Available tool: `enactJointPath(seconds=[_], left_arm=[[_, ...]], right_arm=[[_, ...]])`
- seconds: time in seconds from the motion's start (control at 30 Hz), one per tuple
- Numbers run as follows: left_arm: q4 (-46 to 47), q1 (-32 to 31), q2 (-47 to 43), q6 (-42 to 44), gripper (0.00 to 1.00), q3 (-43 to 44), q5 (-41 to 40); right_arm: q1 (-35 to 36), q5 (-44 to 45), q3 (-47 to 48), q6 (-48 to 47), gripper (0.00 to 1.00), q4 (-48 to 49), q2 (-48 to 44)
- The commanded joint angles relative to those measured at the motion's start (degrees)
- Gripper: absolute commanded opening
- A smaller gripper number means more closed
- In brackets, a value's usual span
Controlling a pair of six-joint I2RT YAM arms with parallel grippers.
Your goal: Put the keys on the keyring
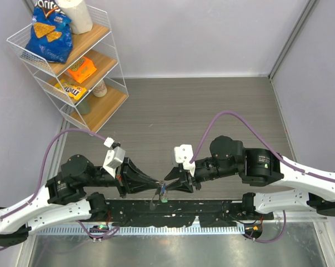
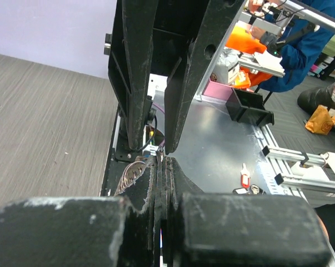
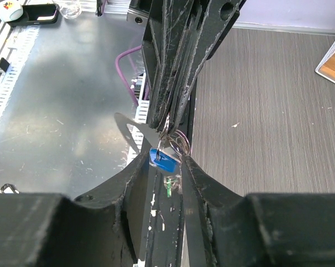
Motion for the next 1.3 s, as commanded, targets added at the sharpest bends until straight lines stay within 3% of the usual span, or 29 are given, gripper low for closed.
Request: enactJointPath(seconds=[0.0,0.23,0.47,1.17,1.27], left_arm=[[6.7,-0.3,-0.5,-1.2,0.0,-0.4,-0.7],[7.6,-0.3,-0.4,-1.5,0.0,-1.0,-0.4],[8.8,-0.3,-1.1,-1.9,0.0,-1.5,-1.5],[14.3,-0.3,-4.4,-4.3,0.0,-4.7,-8.8],[14.1,-0.3,-4.4,-4.2,0.0,-4.9,-9.1]], right_arm=[[0.2,0.7,0.5,-0.3,0.34,2.8,0.1],[0.2,0.8,0.2,0.0,0.31,3.7,0.0],[0.2,0.8,0.0,0.0,0.06,3.4,0.4],[3.9,5.8,-4.3,-1.8,0.05,8.5,-3.1],[4.0,6.2,-4.5,-1.5,0.15,9.2,-3.9]])
